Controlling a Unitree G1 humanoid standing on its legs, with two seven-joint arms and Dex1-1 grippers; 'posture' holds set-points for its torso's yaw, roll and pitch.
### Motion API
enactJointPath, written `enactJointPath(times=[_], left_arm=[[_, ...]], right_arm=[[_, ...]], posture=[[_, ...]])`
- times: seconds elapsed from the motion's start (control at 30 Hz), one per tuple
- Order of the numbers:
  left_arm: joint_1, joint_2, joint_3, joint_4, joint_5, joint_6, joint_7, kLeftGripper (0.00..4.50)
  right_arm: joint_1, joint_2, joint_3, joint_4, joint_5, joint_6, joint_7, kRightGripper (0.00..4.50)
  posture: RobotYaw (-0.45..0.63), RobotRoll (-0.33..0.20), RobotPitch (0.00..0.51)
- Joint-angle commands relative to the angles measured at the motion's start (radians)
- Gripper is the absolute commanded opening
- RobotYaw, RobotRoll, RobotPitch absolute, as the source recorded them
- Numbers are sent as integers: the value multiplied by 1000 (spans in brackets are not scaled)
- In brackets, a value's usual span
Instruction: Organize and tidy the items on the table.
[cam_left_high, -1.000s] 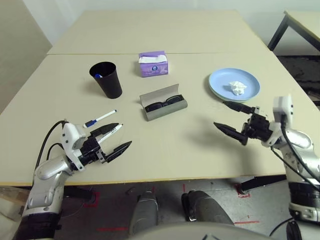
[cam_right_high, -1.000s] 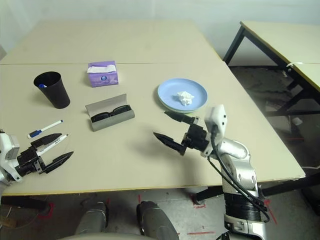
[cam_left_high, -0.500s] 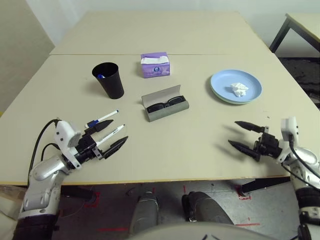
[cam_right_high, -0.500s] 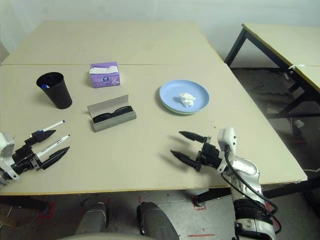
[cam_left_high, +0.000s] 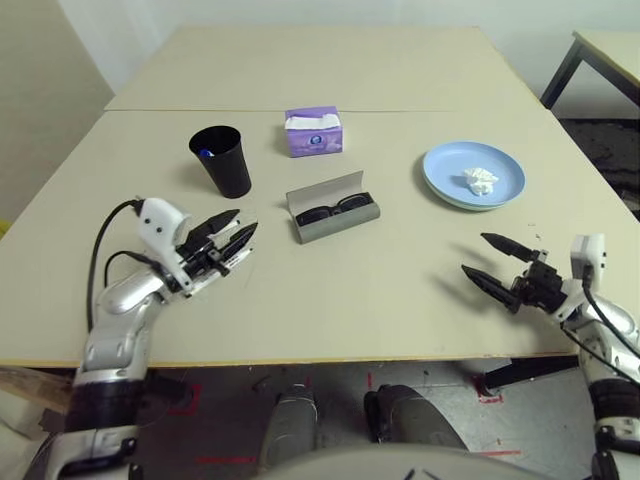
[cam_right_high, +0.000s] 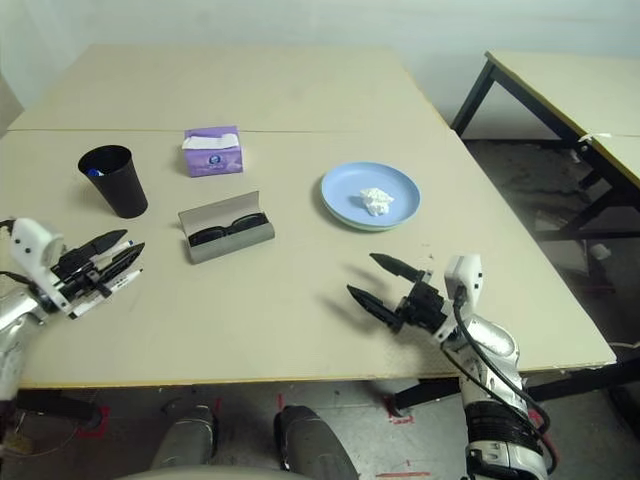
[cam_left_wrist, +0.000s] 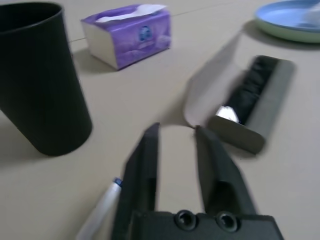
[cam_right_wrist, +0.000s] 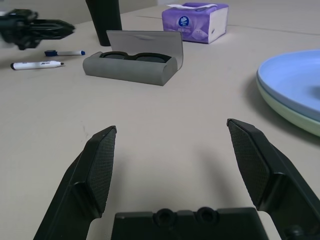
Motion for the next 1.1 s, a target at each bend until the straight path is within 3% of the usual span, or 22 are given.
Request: enactJointPath(times=[0.03,0.73,1.1], left_arm=[[-39,-22,-17,98,42,-26,35,24],[-340,-125,-119,453,161,-135,69,24],[-413,-160,-138,551,180,-184,53,24]], right_arm=[[22,-4,13,-22,-10,-10,-11,4500],[68,-4,36,-76,-14,-1,-79,4500],[90,-8,37,-104,-10,5,-95,4500]], posture=[[-27,0,121],[-68,0,114],[-93,0,110]])
